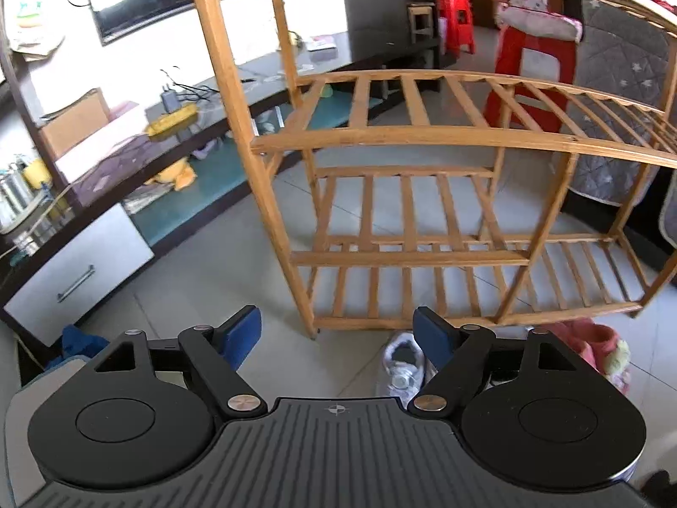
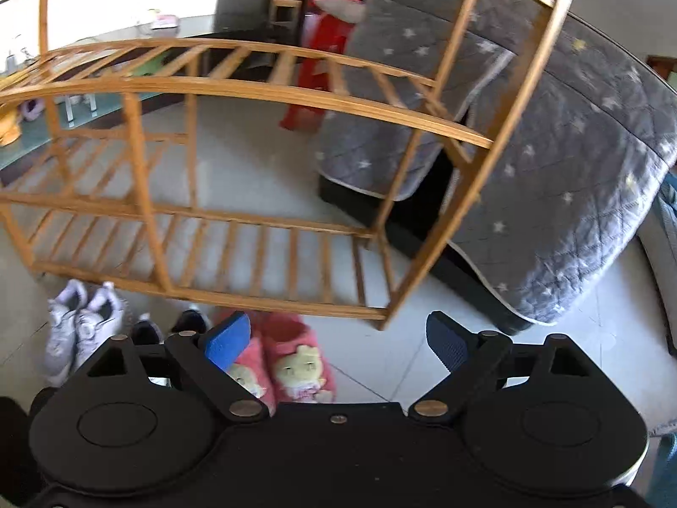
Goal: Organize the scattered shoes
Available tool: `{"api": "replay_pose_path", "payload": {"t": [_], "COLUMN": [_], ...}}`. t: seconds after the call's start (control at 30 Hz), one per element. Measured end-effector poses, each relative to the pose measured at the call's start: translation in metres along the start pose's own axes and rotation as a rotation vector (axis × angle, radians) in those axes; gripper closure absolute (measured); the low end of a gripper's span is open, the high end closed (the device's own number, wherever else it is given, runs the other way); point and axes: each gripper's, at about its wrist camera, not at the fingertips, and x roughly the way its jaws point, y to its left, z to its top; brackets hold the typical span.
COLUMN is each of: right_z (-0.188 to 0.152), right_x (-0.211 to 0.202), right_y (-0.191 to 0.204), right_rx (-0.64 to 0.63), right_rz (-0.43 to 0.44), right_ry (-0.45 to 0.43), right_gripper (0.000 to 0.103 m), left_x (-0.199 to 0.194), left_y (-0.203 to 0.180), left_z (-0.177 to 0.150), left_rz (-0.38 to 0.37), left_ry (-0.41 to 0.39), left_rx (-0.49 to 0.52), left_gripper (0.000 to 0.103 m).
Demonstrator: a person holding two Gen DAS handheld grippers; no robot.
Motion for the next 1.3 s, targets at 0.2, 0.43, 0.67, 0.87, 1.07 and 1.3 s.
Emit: {"api": "replay_pose_path", "payload": {"t": [0.2, 0.43, 0.67, 0.87, 1.07, 1.3], "right_z": [0.017, 0.037, 0.034, 0.013, 0.001, -0.001], "right_x": [-0.008, -0.011, 0.000, 0.021, 0.050, 0.093], "right_y": [0.016, 0.021, 0.006, -0.004, -0.001, 0.022], "right_rx": [-0.036, -0.054, -0.021, 0.010, -0.012, -0.095], "right_rz": [0.022, 0.055, 0.067, 0.055, 0.036, 0.040], "right_ry": [-0.037, -0.092, -0.085, -0.027, 0.045, 0.137], "right_gripper": [0.011, 0.011, 0.011, 0.011, 0.011, 0.015], "left_x": [-0.050, -0.092, -0.096, -0.049, 0.005, 0.052], "left_y": [-0.022, -0.062, -0.116, -0.146, -0.180, -0.198], "left_z": [0.042, 0.090, 0.093, 0.041, -0.008, -0.036], "left_rz": [-0.020, -0.187, -0.346, -0.364, -0.332, -0.447], "left_ry": [-0.108, -0.104, -0.166, -0.128, -0.110, 0.041], "left_rx": [0.092, 0.063, 0.060, 0.117, 0.194, 0.233], "left_gripper": [0.023, 0.021, 0.019, 0.019, 0.019, 0.020]}}
